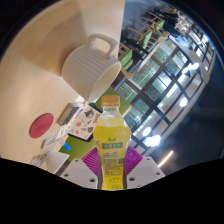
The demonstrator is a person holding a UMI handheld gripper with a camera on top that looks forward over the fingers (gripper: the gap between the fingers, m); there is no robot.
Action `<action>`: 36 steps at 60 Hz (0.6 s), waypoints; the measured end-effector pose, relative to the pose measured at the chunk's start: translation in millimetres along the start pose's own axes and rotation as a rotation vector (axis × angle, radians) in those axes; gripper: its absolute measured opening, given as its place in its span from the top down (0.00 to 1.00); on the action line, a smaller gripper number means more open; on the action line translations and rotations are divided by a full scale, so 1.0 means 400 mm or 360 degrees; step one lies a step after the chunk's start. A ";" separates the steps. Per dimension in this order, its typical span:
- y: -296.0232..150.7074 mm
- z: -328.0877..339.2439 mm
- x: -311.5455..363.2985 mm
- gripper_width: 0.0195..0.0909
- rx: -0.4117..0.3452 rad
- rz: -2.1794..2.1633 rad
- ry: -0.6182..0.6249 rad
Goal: Pour water
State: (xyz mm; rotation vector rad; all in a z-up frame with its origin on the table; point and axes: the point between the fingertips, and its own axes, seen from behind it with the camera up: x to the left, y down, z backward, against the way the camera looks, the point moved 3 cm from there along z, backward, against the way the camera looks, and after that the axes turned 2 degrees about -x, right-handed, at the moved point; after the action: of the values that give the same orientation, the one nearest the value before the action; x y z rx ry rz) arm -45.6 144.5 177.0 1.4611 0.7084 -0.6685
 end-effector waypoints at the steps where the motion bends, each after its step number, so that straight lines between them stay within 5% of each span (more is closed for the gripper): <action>1: 0.000 0.001 0.000 0.89 0.0001 0.0008 -0.0004; 15: 0.039 -0.006 -0.034 0.89 0.0018 -0.0282 0.0073; 25: 0.168 0.051 -0.066 0.89 0.0124 -0.1516 0.0244; 36: 0.086 -0.021 0.074 0.89 -0.0132 -0.3202 0.0152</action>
State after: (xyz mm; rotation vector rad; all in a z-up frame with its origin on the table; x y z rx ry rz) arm -0.5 154.0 176.0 0.2042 2.1887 -1.9441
